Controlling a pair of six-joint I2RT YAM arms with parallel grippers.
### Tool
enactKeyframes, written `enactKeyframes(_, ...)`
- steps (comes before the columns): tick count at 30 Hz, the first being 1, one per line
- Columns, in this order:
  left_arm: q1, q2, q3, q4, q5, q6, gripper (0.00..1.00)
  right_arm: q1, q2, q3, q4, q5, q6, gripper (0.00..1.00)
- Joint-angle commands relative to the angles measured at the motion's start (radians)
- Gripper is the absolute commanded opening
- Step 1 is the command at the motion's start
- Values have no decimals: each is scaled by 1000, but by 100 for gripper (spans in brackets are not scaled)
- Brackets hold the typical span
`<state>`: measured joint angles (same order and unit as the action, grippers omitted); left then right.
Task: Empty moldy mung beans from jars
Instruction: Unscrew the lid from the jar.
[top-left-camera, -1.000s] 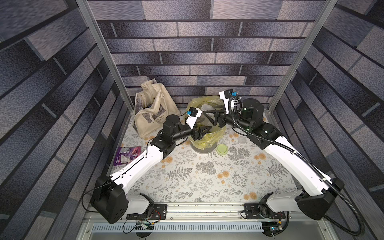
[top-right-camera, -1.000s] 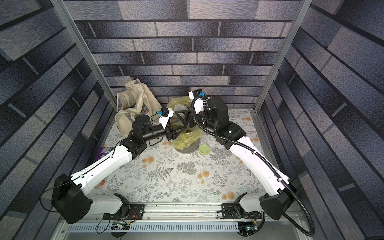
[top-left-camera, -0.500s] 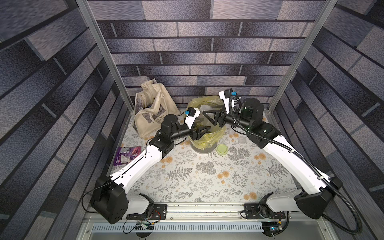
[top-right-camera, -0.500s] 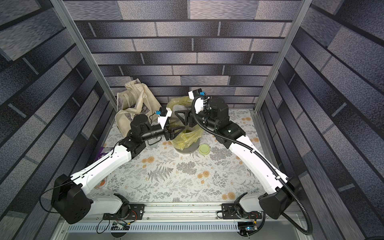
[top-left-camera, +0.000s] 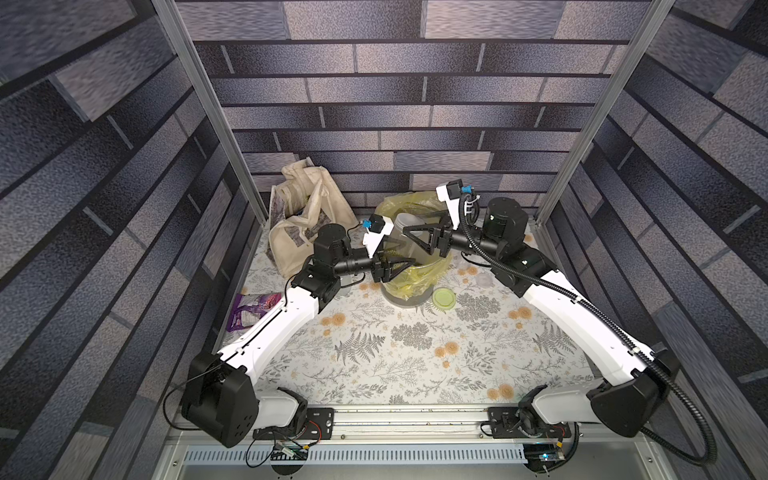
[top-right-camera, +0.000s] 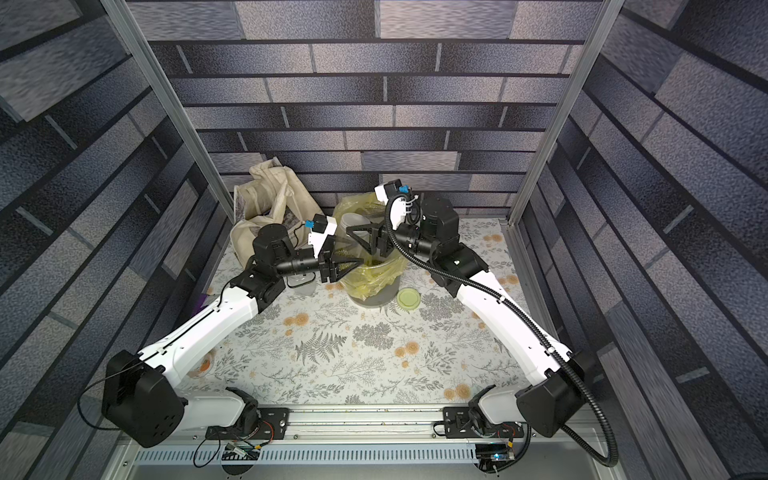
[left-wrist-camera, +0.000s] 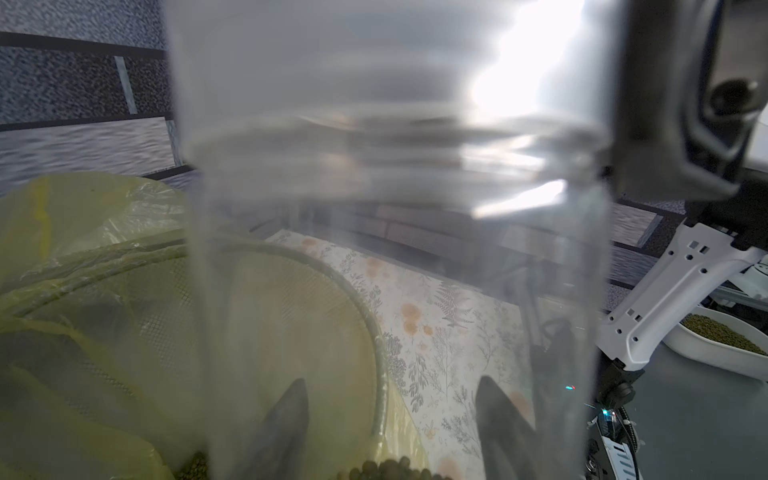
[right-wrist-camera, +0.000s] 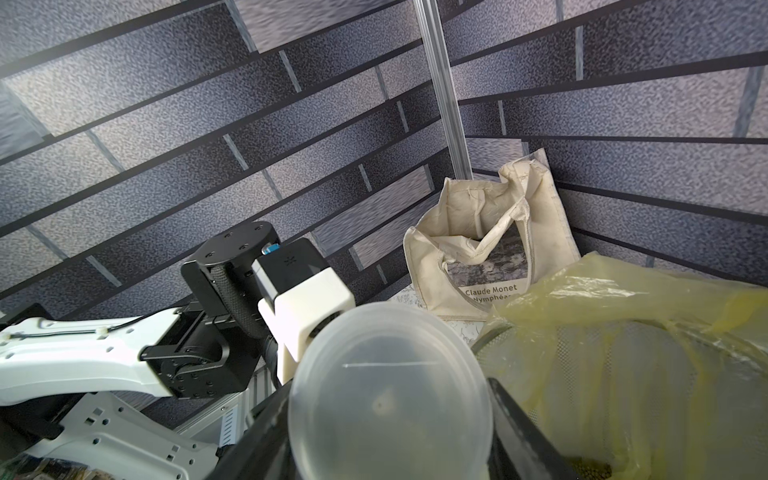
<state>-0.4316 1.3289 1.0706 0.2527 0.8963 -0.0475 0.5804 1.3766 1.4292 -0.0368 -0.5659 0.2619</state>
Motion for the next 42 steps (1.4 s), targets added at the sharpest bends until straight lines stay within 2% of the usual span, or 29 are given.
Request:
enactKeyframes(1,23,-2,39,-75,137,80,52,-39,-3,9,93,-59,15,54)
enactKeyframes(8,30,6,70,-151,191,133,52,-46,30,33,84,-116,28,52)
enactKeyframes(13,31,16,87,-218,220,182,51,-46,16,29,80,-132,-16,52)
enactKeyframes(18,30,23,106,-246,205,197,51,-46,26,66,12,-117,-48,52)
enactKeyframes(21,16,15,98,-233,159,196,51,-46,26,51,36,-119,-35,56)
enactKeyframes(23,10,8,93,-227,139,195,51,-47,24,46,37,-110,-34,61)
enactKeyframes(25,1,0,95,-223,108,189,50,-45,22,43,37,-99,-29,73)
enactKeyframes(30,-27,-40,66,-170,-32,162,49,-46,4,32,50,-86,-15,82)
enactKeyframes(36,-38,-79,9,-63,-159,114,49,-46,-17,37,-27,53,-25,79)
enactKeyframes(42,-60,-110,-16,-52,-302,124,50,-45,-54,-9,8,98,14,78)
